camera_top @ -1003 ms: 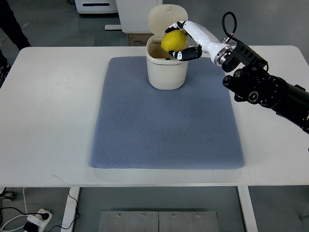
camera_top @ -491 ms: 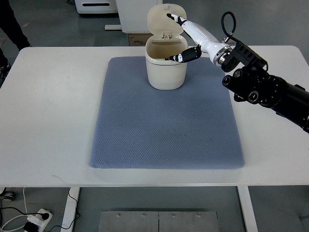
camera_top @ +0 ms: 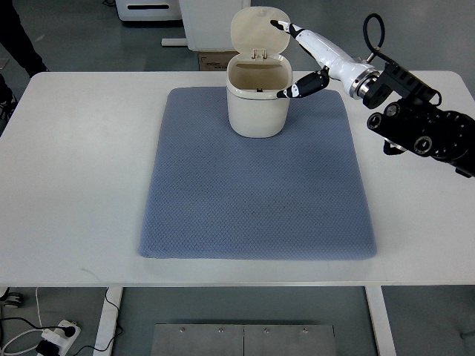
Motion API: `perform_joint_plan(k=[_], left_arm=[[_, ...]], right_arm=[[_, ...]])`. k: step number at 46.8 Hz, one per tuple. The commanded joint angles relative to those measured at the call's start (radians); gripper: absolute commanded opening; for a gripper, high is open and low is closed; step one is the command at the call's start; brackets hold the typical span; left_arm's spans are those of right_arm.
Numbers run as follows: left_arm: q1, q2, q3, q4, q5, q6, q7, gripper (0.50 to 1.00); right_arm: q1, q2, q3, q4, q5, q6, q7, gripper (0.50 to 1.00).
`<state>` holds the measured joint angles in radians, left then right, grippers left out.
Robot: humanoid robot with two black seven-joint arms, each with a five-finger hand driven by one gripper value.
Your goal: Put lemon in trash with right hand
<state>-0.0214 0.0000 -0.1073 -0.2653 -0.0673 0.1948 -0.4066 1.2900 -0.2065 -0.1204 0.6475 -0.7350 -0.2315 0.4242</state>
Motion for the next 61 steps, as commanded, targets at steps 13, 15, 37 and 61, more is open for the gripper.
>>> perform_joint_plan(k=[13, 15, 37, 61], left_arm=[[0.0, 0.0, 0.0, 0.0, 0.0, 0.0, 0.0, 1.0], [0.0, 0.0, 0.0, 0.0, 0.0, 0.0, 0.0, 1.0], [0.0, 0.0, 0.0, 0.0, 0.0, 0.0, 0.0, 1.0], [0.0, 0.0, 0.0, 0.0, 0.0, 0.0, 0.0, 1.0]], right_arm=[[-0.015, -0.152, 0.021, 0.135, 0.085, 0.003, 0.004, 0.981], [-0.026, -0.169, 0.033, 0.15, 0.101, 0.003, 0.011, 0.981], [-0.207, -0.226, 0.269, 0.167, 0.371, 0.027, -0.034, 0.981], [-0.425, -0.206, 0.817, 0.161, 0.373, 0.21, -0.318, 0.993]])
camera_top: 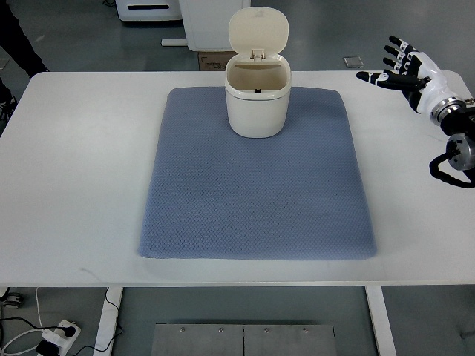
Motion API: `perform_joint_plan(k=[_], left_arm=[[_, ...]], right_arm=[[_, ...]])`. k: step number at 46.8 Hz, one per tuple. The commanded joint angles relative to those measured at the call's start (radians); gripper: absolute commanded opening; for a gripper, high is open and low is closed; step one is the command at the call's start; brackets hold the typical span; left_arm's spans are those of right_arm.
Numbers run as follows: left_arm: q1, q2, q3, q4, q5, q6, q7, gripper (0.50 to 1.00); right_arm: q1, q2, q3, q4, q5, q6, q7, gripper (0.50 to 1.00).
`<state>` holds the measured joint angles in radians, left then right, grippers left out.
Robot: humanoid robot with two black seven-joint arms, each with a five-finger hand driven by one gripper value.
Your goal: Put lemon in trash with right hand
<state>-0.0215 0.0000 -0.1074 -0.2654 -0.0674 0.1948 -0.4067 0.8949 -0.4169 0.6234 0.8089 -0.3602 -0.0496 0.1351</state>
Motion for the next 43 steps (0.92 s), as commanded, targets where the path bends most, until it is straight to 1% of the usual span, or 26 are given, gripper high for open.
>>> perform_joint_plan(k=[1, 5, 8, 18, 33, 37, 43], left_arm=[[0.0, 0.0, 0.0, 0.0, 0.0, 0.0, 0.0, 1.0], [0.0, 0.0, 0.0, 0.0, 0.0, 0.0, 0.0, 1.0], [0.0, 0.0, 0.0, 0.0, 0.0, 0.0, 0.0, 1.0], [0.0, 0.0, 0.0, 0.0, 0.0, 0.0, 0.0, 1.0], [0.0, 0.0, 0.0, 0.0, 0.0, 0.0, 0.0, 1.0], [0.0, 0.0, 0.0, 0.0, 0.0, 0.0, 0.0, 1.0], [0.0, 0.0, 0.0, 0.0, 0.0, 0.0, 0.0, 1.0]], right_arm=[[-0.04, 0.009, 0.099, 0.0, -0.006, 0.036, -0.038, 0.995], [-0.077, 0.033, 0.189, 0.0, -0.019, 0.048, -0.069, 0.995], [-0.096, 0.05, 0.252, 0.0, -0.029, 0.048, -0.078, 0.998], [-0.163, 0.136, 0.429, -0.002, -0.032, 0.037, -0.068, 1.0], [-0.231, 0.23, 0.443, -0.019, -0.032, 0.037, -0.068, 1.0], [-0.252, 0.274, 0.449, -0.019, -0.032, 0.037, -0.068, 1.0], [-0.261, 0.316, 0.525, -0.019, -0.031, 0.037, -0.066, 1.0]])
